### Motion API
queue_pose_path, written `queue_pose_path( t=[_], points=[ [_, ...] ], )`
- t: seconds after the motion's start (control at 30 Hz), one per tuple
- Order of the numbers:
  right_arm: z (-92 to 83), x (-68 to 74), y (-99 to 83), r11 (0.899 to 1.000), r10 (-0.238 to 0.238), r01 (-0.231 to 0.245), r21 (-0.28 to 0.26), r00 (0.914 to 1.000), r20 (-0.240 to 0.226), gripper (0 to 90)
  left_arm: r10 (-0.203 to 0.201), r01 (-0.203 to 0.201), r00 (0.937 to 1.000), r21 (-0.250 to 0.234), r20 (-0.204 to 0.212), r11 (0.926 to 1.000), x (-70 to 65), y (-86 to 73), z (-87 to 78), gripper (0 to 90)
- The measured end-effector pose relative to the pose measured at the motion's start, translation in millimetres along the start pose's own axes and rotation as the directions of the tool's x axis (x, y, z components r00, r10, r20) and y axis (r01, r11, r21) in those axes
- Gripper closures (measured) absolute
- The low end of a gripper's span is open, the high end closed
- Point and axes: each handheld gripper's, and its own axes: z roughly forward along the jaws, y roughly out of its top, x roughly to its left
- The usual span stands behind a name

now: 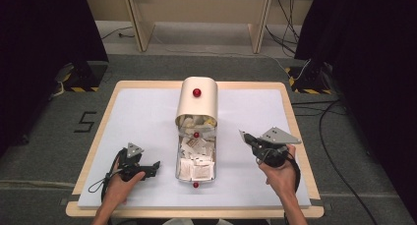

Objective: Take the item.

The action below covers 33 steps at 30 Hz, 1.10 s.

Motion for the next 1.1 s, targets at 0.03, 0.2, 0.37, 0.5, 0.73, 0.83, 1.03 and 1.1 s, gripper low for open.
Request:
queue_pose_path(
  t=[0.03, 0.2, 0.37, 0.5, 0.73, 0.83, 1.03, 1.1],
  points=[
    [0.1, -1.6, -1.0, 1.000, 0.006, -0.006, 0.003, 1.0000, 0.002, 90.0, 0.000, 0.000, 1.0000, 0.000, 0.000, 1.0000, 0.0, 0.0, 0.0, 5.6],
    [2.2, -10.9, -7.2, 1.000, 0.023, -0.024, 0.018, 0.9994, 0.024, 90.0, 0.000, 0.000, 1.0000, 0.000, 0.000, 1.0000, 0.0, 0.0, 0.0, 5.6],
    [2.8, -18.2, -10.8, 0.999, 0.035, -0.036, 0.023, 0.9987, 0.038, 90.0, -0.001, 0.001, 1.0000, -0.001, -0.001, 1.0000, 0.0, 0.0, 0.1, 5.6],
    [4.6, -23.1, -14.3, 0.999, 0.045, -0.046, 0.027, 0.9978, 0.048, 90.0, 0.000, 0.000, 1.0000, -0.001, -0.001, 1.0000, 0.0, 0.0, 0.1, 5.6],
    [11.3, -32.6, -21.6, 0.996, 0.069, -0.072, 0.045, 0.9955, 0.064, 90.0, 0.000, 0.000, 1.0000, 0.000, 0.000, 1.0000, 0.0, 0.0, 0.0, 5.6],
    [13.9, -36.7, -24.9, 0.995, 0.078, -0.082, 0.049, 0.9940, 0.077, 90.0, 0.000, 0.000, 1.0000, -0.001, -0.001, 1.0000, 0.0, 0.0, 0.1, 5.6],
    [21.3, -44.6, -32.5, 0.992, 0.101, -0.108, 0.061, 0.9902, 0.096, 90.0, 0.004, -0.004, 1.0000, 0.003, -0.001, 1.0000, 0.3, 0.0, -0.1, 5.6],
    [24.4, -47.1, -35.0, 0.992, 0.102, -0.109, 0.068, 0.9895, 0.103, 90.0, 0.004, -0.004, 1.0000, 0.003, 0.000, 1.0000, 0.3, 0.0, -0.2, 5.6]
  ],
)
